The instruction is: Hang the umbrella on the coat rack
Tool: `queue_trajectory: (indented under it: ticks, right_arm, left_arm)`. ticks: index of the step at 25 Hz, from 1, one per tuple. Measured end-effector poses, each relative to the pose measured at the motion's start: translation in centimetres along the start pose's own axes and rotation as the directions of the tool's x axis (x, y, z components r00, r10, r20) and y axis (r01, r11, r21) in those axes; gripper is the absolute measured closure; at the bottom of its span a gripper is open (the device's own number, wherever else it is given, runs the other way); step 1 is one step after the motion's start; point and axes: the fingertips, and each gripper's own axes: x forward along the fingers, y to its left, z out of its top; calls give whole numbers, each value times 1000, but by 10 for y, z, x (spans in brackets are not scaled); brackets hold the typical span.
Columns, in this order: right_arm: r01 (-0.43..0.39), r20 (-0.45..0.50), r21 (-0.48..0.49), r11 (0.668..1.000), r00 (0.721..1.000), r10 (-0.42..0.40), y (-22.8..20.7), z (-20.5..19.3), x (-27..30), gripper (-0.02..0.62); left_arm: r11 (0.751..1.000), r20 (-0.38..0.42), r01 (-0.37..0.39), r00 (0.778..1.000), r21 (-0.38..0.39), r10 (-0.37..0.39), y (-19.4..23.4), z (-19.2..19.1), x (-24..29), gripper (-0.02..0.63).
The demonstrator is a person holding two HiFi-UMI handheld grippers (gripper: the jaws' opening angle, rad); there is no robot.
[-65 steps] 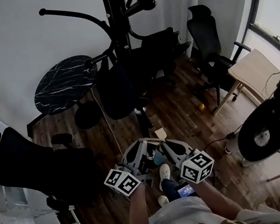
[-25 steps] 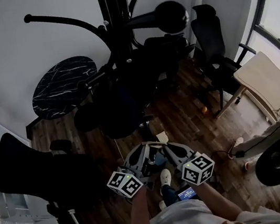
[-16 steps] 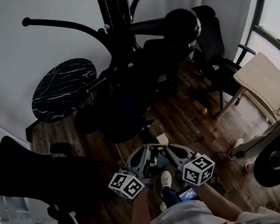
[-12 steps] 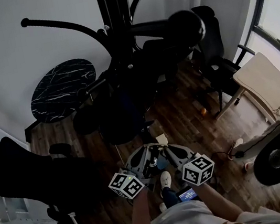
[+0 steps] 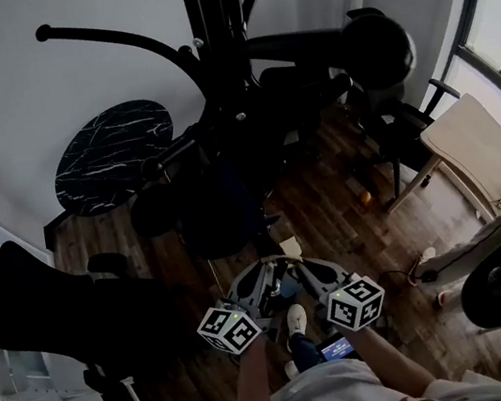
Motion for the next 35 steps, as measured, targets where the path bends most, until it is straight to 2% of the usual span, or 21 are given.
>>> queue_trajectory:
  ticks: [35]
  right_arm:
    - [35,-74,-7,999,997,-35,-23,-21,30,583]
  left_arm:
    - [1000,-74,2,997,-7,-2,26,-15,21,588]
